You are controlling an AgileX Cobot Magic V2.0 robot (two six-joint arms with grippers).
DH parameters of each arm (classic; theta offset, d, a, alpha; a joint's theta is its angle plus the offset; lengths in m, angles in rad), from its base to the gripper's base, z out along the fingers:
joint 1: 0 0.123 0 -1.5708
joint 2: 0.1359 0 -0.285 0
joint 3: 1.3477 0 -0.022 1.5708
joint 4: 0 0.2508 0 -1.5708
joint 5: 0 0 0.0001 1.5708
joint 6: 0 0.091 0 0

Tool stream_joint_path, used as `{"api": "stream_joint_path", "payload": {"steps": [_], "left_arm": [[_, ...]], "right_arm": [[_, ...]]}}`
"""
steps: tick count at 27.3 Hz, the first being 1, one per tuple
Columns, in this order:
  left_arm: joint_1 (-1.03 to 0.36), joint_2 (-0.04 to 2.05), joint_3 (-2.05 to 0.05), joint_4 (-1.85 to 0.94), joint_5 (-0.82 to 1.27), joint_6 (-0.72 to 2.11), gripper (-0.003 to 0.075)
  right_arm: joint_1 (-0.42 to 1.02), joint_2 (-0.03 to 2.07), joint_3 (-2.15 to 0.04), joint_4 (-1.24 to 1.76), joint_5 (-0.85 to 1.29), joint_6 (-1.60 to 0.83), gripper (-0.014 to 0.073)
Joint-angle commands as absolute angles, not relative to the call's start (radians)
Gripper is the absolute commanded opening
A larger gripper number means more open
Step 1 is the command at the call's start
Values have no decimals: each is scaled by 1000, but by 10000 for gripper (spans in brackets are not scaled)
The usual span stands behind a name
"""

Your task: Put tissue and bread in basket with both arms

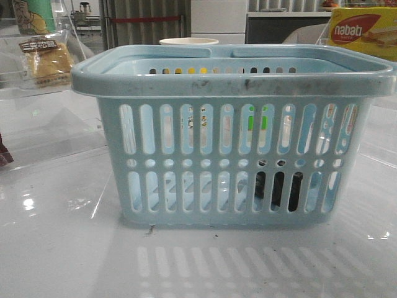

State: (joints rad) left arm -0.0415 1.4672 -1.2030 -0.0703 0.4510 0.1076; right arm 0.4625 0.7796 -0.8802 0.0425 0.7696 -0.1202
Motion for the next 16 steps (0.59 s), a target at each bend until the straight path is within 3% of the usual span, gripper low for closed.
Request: {"api": "stream_joint_path", "payload": {"steps": [1,16], "left_arm": [[-50,1547,-1328,-80,374,100,582],[-50,1953,-1664,-78,313,100,582]], "right_arm": [[463,776,-907,32,704,-130,521],[463,776,-907,32,705,-130,521]]}}
